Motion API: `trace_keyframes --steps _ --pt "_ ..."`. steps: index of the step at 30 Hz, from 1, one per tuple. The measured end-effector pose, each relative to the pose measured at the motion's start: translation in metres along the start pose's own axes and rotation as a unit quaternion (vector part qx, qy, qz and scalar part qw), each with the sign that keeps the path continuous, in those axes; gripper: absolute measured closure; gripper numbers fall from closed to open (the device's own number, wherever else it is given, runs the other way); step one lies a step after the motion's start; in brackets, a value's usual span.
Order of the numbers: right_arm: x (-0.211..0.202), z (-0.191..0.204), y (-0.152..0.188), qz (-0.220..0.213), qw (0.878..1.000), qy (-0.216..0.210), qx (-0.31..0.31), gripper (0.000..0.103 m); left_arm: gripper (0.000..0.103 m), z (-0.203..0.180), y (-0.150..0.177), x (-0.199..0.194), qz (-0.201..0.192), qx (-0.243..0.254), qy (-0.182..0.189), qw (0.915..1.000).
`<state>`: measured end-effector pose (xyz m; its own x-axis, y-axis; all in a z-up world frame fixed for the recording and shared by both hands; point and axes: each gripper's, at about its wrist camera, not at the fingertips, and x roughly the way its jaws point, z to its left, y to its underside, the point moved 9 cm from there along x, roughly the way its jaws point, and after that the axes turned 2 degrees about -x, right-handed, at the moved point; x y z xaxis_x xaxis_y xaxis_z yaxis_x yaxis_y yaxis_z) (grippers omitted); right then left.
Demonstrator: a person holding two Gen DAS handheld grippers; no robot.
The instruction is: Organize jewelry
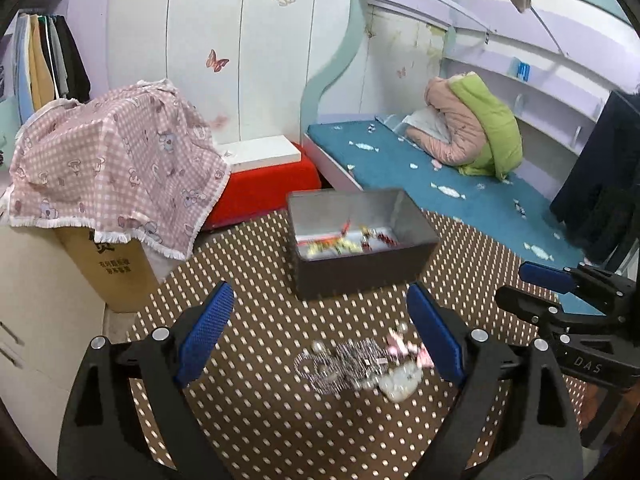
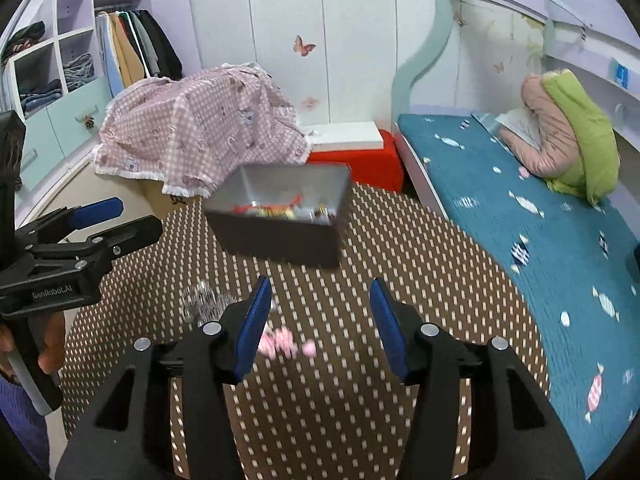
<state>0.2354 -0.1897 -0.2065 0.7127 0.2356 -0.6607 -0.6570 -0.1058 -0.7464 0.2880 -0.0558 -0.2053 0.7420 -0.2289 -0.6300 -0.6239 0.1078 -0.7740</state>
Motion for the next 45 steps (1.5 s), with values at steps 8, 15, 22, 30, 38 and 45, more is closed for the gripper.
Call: trace_keyframes --steps 8,15,22,30,38,45 --pt "0.008 -0.006 0.036 0.019 1.000 -0.008 0.021 0.052 0.014 -0.023 0.034 0.019 0.026 0.012 -0.001 0.9996" --pt "0.015 -0.015 0.053 0.027 0.999 -0.010 0.036 0.050 0.027 -0.045 0.047 0.044 0.045 0.035 -0.001 0.9984" --pt "0.022 -0.019 0.059 0.033 0.998 -0.018 0.042 0.048 0.049 -0.061 0.056 0.064 0.065 0.051 0.011 0.9965" --pt "0.025 -0.019 0.058 0.033 0.998 -0.021 0.044 0.045 0.076 -0.068 0.062 0.083 0.093 0.053 0.030 0.9939" --pt "0.030 -0.012 0.060 0.046 0.998 -0.029 0.031 0.045 0.096 -0.064 0.060 0.086 0.100 0.037 0.051 0.9930" --pt "0.038 -0.006 0.059 0.061 0.998 -0.025 0.011 0.045 0.098 -0.047 0.050 0.074 0.095 0.004 0.081 0.9921"
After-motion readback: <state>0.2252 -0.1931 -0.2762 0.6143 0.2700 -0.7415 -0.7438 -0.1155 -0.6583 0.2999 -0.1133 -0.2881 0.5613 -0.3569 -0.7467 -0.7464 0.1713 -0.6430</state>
